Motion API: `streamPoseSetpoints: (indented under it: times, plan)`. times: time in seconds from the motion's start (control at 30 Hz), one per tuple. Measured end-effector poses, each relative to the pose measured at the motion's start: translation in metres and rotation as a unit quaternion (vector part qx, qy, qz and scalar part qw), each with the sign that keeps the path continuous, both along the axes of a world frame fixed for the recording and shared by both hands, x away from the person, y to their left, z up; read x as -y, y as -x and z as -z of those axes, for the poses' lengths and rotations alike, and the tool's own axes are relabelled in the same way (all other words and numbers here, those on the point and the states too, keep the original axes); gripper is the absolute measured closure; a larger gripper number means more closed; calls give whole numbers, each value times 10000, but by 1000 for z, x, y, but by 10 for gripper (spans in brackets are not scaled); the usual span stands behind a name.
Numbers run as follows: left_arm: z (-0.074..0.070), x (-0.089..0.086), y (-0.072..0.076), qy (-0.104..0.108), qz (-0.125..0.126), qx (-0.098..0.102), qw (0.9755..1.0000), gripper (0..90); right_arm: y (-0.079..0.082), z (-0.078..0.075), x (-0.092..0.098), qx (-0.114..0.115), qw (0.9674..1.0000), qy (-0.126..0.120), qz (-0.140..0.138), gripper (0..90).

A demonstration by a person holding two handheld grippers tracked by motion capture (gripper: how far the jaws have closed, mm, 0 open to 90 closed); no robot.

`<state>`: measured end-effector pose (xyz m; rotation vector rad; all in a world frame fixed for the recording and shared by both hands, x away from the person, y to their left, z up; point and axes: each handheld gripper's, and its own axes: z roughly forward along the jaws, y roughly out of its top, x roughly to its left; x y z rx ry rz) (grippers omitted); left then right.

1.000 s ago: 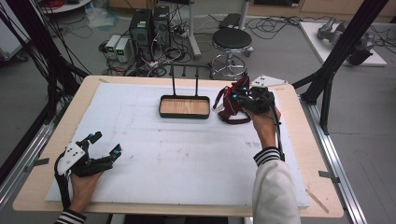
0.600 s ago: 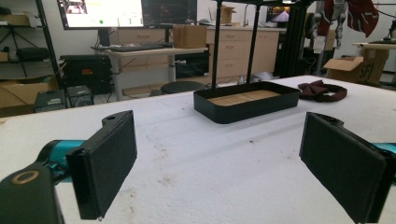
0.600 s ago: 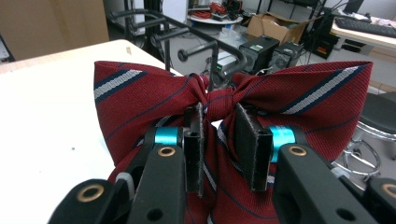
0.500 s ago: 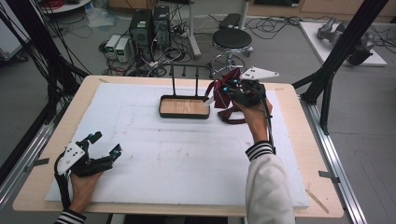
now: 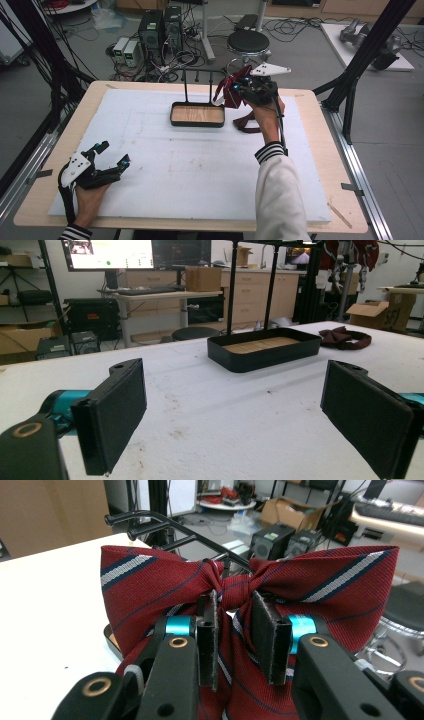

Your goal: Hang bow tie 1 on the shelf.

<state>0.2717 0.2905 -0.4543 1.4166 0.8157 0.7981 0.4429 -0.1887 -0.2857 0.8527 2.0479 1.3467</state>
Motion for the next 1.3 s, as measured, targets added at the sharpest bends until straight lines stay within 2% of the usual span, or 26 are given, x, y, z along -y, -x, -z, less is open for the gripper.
streamPoseSetpoints:
  times: [0.33,0.4,0.43,0.5,0.93,1.13,1.2,1.3]
  plan:
    - [0,0,0,7,6,0,10000,114,-13,-2,-6,15,10000,-42,62,739]
    - [0,0,0,7,7,3,10000,114,-16,-3,-7,-56,9999,-58,90,739]
    - [0,0,0,13,5,-2,10000,114,-18,-3,-8,67,9999,-74,123,739]
    - [0,0,0,20,4,-5,10000,114,-21,-3,-9,35,9999,-75,146,739]
    - [0,0,0,-4,1,-3,10000,114,-30,3,-4,-25,9993,-197,328,739]
    - [0,0,0,10,3,8,10000,114,-35,7,0,-49,9984,-180,524,739]
    - [0,0,0,-8,4,-1,10000,114,-37,10,4,-146,9975,-185,661,738]
    - [0,0,0,0,2,9,10000,114,-40,12,7,-210,9971,-171,717,738]
